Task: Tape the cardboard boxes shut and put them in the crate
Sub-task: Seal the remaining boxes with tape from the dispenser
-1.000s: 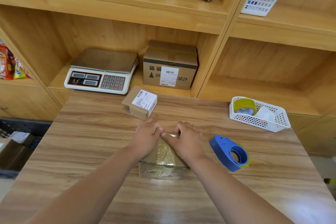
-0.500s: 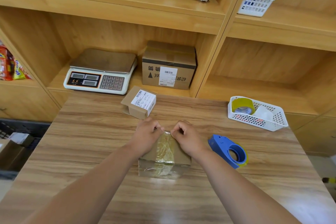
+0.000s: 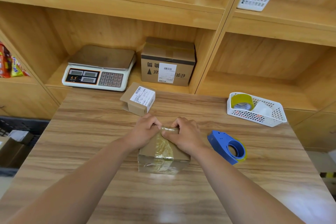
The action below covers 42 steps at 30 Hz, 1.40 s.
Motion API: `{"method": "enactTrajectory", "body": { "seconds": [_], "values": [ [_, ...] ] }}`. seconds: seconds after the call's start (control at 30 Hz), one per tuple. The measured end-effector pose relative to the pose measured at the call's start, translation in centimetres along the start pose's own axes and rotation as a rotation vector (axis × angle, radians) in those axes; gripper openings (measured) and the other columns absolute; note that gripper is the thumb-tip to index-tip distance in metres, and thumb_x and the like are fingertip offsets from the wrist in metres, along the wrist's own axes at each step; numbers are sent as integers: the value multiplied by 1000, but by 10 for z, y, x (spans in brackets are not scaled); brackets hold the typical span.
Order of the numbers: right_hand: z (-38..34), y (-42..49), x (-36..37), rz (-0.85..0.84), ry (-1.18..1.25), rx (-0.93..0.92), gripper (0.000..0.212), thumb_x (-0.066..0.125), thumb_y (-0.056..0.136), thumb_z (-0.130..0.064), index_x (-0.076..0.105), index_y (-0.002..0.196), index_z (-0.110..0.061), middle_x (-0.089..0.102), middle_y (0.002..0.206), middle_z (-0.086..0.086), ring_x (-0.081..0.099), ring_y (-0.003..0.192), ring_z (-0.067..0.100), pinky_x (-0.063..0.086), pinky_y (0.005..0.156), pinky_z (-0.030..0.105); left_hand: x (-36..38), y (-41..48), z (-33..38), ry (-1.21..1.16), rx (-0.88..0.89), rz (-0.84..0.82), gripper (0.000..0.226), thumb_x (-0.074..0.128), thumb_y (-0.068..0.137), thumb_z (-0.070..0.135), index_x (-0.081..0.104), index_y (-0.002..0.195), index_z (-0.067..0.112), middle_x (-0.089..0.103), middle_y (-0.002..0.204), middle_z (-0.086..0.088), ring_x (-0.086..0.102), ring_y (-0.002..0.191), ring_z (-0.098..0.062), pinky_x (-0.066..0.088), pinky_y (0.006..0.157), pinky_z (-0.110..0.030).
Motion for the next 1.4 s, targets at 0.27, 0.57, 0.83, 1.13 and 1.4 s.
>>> {"method": "enactTrajectory", "body": {
  "seconds": [0.27,0.57,0.83,1.13,1.4],
  "values": [
    [4,-1,-8,-148,55,-51,48,81,64,-49,51,100,-35,44,110,-18,28,111,8,30,102,31,-15,-3,4,113,-99,-288,48,80,65,39,50,104,39,38,112,15,35,116,-6,33,98,-26],
    [11,-15,-7,-6,163,40,75,69,80,-49,36,142,-23,35,140,-2,24,133,16,23,105,28,-14,-23,3,142,-229,-46,84,78,72,45,33,140,28,33,133,4,26,130,-16,27,105,-31],
    [13,-30,-11,-6,129,195,57,54,89,-53,44,136,-23,61,123,3,55,115,22,46,93,33,-8,-41,17,123,-316,74,53,73,76,44,48,117,22,56,101,7,55,95,-14,39,68,-25],
    [22,-41,-3,138,183,209,47,74,72,-44,52,108,-24,64,94,-3,63,86,16,51,74,33,2,-48,19,82,-246,253,58,79,69,39,47,115,24,45,113,7,49,89,-6,37,68,-22],
    [47,-76,46,72,-13,110,55,77,70,-33,49,112,-15,34,106,-8,56,91,18,37,69,22,41,-72,-17,-28,-364,193,76,80,70,38,40,133,19,33,118,8,44,104,-9,37,82,-22]
  ]
}}
Point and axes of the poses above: each hand's wrist, its own y-axis towards the middle knuckle, its own x-axis out of the palm, z = x × y, the point moved 2 cm from there along y, towards the middle knuckle
